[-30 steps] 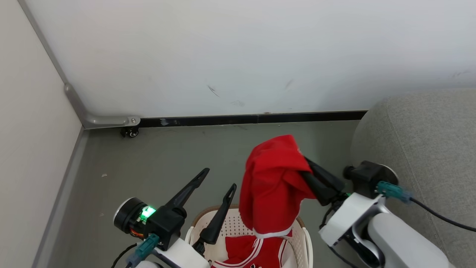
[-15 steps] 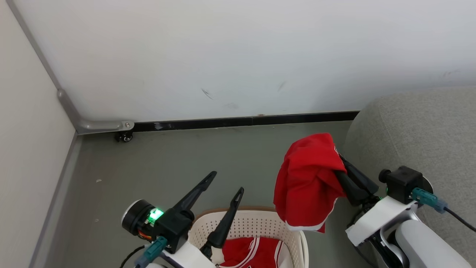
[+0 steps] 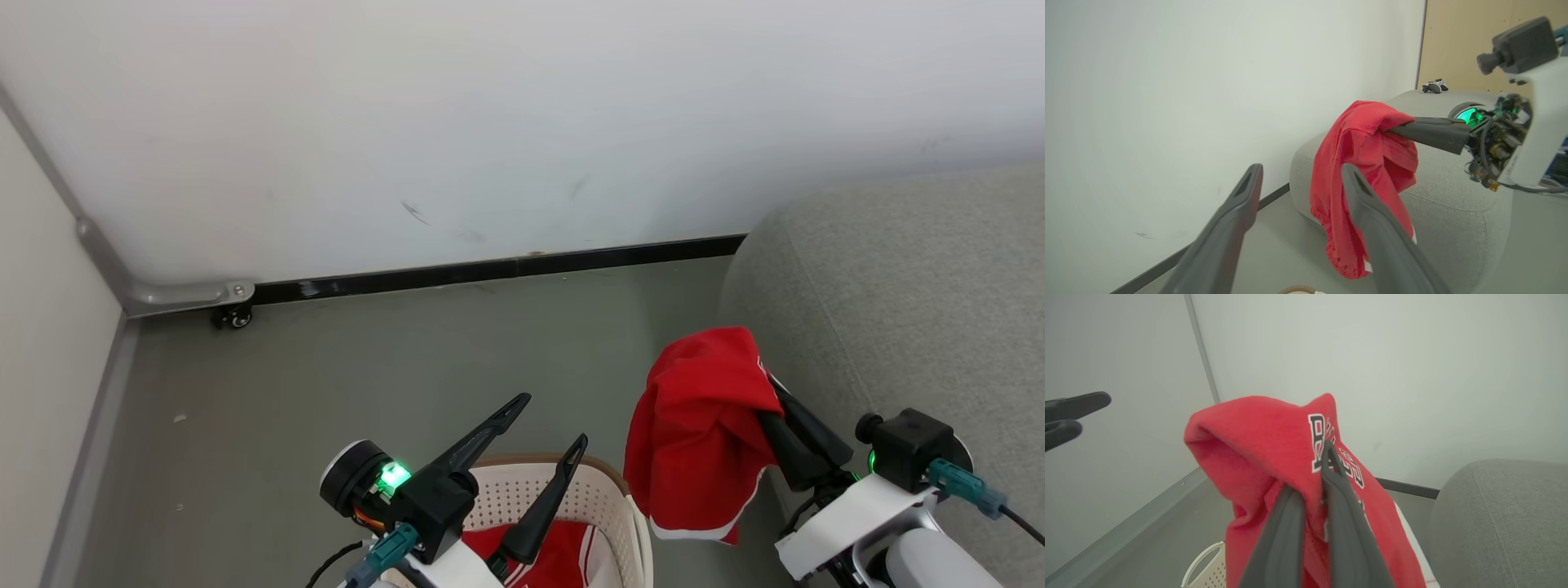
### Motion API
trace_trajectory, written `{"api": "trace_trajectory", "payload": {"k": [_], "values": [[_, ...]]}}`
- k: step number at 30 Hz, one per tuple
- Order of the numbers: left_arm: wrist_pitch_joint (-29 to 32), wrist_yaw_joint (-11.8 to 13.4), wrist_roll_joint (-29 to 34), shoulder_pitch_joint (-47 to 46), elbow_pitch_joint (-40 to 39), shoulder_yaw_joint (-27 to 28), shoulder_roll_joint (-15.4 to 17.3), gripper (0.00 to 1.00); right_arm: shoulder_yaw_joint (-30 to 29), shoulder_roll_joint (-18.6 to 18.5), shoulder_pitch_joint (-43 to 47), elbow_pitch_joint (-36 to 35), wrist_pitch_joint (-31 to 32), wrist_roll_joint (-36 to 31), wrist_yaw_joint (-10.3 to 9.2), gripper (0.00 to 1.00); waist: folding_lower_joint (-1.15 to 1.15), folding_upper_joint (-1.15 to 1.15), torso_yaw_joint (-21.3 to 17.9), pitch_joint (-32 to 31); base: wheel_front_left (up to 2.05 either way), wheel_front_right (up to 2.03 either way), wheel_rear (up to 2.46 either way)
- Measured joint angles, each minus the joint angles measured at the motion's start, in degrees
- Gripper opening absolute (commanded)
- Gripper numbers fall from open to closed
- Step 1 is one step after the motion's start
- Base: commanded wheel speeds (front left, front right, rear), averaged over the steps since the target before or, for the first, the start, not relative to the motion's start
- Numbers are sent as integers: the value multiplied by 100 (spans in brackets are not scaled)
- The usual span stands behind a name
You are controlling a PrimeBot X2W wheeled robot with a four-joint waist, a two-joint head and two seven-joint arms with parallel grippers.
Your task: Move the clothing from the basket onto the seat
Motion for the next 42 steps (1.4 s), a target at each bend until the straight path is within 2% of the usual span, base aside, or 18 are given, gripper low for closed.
{"api": "trace_trajectory", "payload": {"k": [11, 25, 31, 42], "values": [[-1, -45, -51, -118, 136, -168, -37, 100, -316, 199, 416, -401, 22, -155, 0, 0, 0, 0, -464, 64, 0, 0, 0], [-2, -45, -51, -270, 141, -200, 76, 100, -519, 359, 564, -743, 137, -288, 0, 0, 0, 0, -1033, 266, 0, 0, 0], [-7, -46, -51, -321, 122, -155, 133, 100, -610, 344, 485, -831, 175, -232, 0, 0, 0, 0, -1218, 414, 0, 0, 0], [-9, -19, -41, -550, -65, 92, 309, 100, -932, 23, -222, -809, 269, 59, 0, 0, 0, 0, -1433, 751, 0, 0, 0]]}}
